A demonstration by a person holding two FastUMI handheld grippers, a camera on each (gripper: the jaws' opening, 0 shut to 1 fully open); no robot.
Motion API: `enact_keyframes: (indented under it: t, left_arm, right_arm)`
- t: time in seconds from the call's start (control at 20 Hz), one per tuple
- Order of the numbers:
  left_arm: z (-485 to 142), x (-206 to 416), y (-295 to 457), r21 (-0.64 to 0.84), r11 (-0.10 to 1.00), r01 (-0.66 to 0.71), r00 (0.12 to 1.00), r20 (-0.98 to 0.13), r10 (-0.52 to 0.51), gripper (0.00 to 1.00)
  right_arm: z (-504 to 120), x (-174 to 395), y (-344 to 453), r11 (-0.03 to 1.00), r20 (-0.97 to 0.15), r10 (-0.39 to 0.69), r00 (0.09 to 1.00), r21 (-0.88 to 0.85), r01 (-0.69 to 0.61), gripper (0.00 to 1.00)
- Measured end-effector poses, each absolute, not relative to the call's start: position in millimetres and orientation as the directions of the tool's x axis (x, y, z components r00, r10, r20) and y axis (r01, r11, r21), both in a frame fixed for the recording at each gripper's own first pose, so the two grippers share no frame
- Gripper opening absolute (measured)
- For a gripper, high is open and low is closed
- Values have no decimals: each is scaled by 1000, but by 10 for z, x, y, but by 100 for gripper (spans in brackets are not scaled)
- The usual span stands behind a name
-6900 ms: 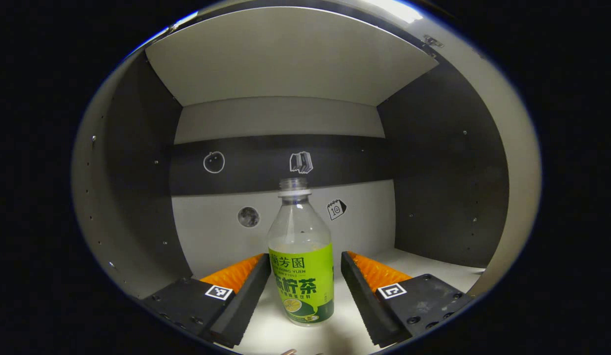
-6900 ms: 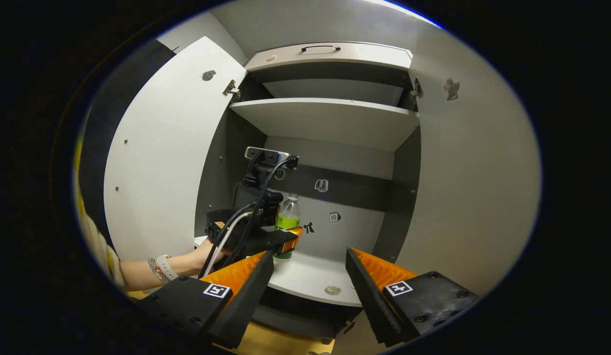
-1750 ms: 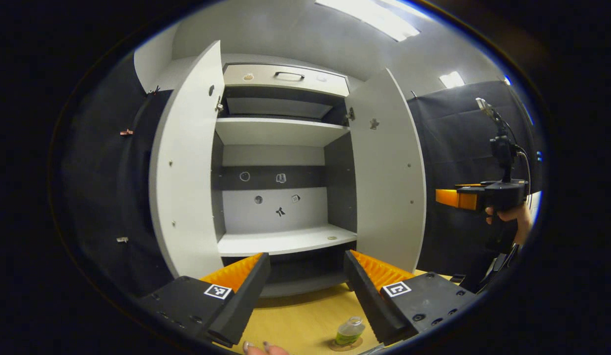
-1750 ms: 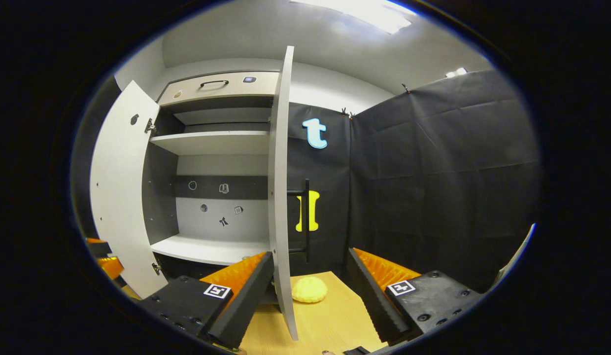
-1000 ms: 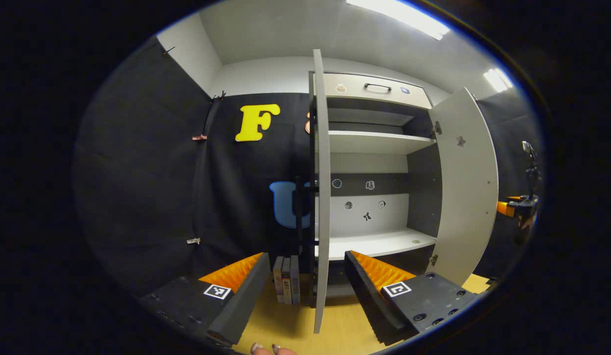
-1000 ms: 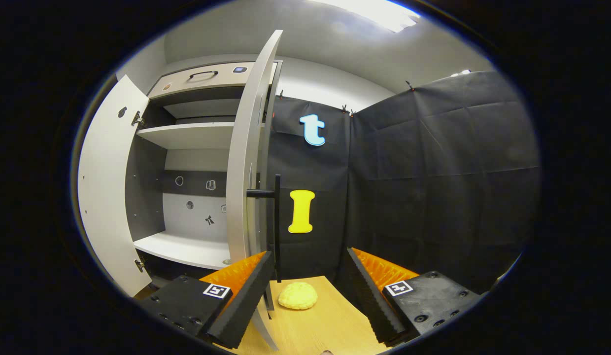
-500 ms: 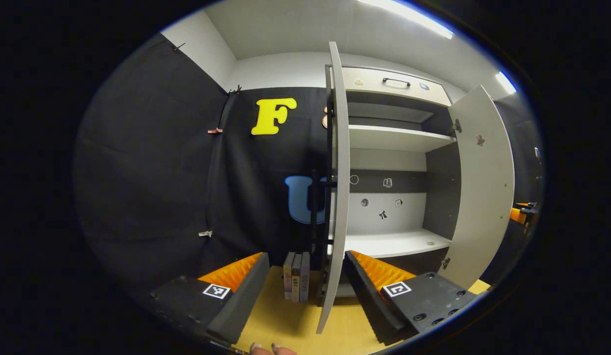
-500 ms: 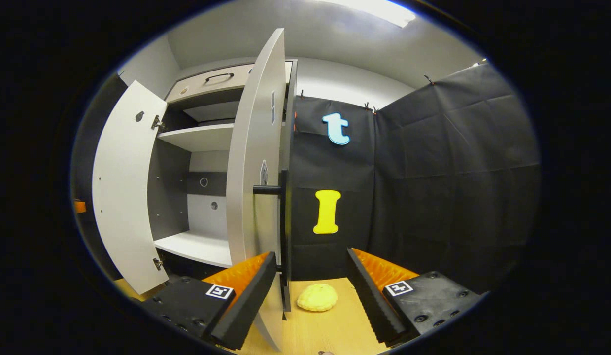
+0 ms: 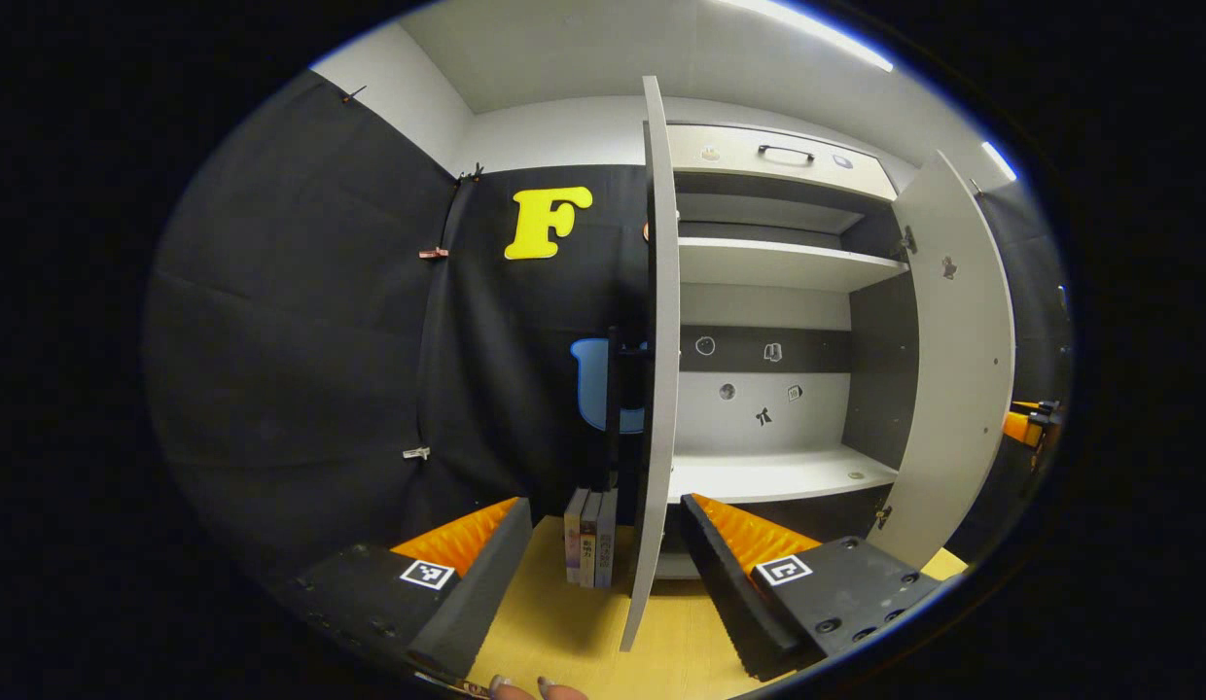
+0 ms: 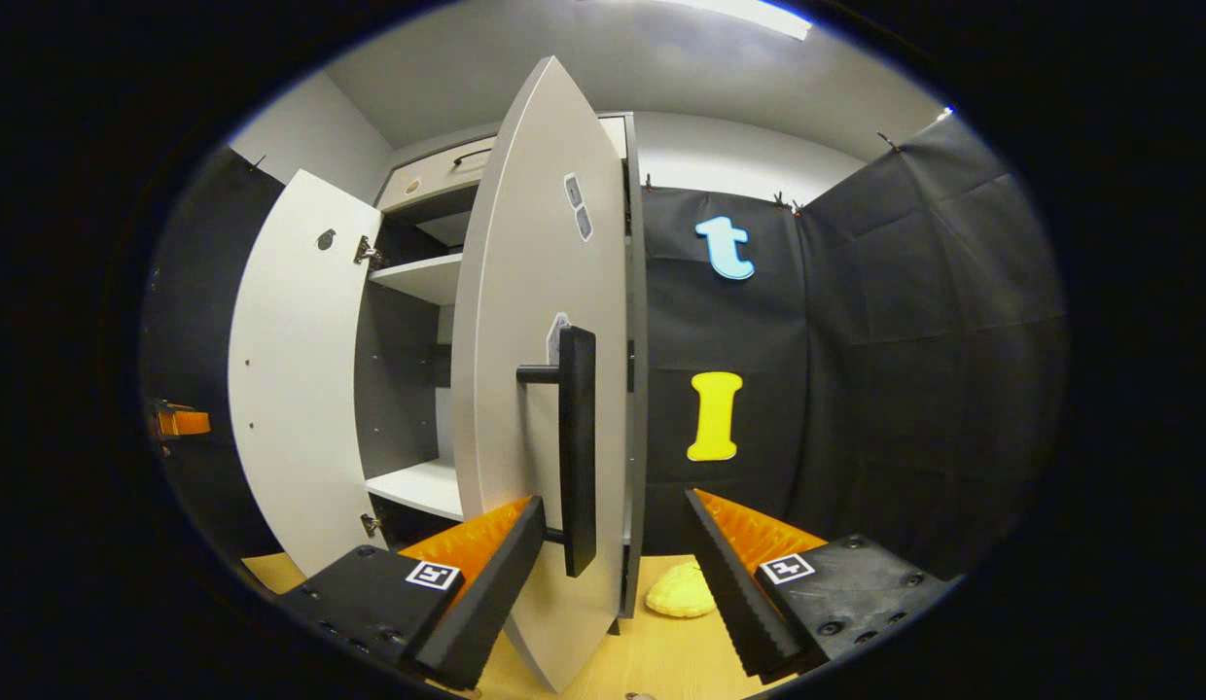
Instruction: Grasp the bottle in the cabinet with the left hand and place it on the coaster, then close the right door with the right hand and the left door with the left hand.
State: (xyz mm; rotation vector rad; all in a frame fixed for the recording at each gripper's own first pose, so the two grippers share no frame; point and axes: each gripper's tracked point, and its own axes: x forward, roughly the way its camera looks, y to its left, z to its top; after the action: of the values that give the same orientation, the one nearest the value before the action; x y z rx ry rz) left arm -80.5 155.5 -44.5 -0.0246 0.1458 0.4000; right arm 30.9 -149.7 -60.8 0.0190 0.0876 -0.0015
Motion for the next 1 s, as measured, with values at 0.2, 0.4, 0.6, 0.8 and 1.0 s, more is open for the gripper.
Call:
enact_keyframes:
  t: [0.2,0.4,0.6,0.8,1.0]
  left_arm:
    - [-469,-964,1607,32,899,-437,885,-163,436,97]
    - [-486,-1133,1684,30,876,-482,861,-169,480,97]
    - [-471,-1172,1788,21,855,-518,842,-162,515,97]
    - [-389,-1033,1939,28,854,-519,846,-128,518,97]
    - [-311,-771,2020,-3,879,-477,875,-103,474,96]
  right_arm:
    - [-631,486,-1277,997,-63,74,995,36,-72,96]
    - [-676,649,-1048,988,-65,138,988,78,-133,96]
    - [-663,853,-549,952,-45,262,964,177,-251,97]
    - [-593,999,-423,952,-24,265,964,168,-257,98]
    - [-649,880,-449,957,-44,266,963,133,-258,98]
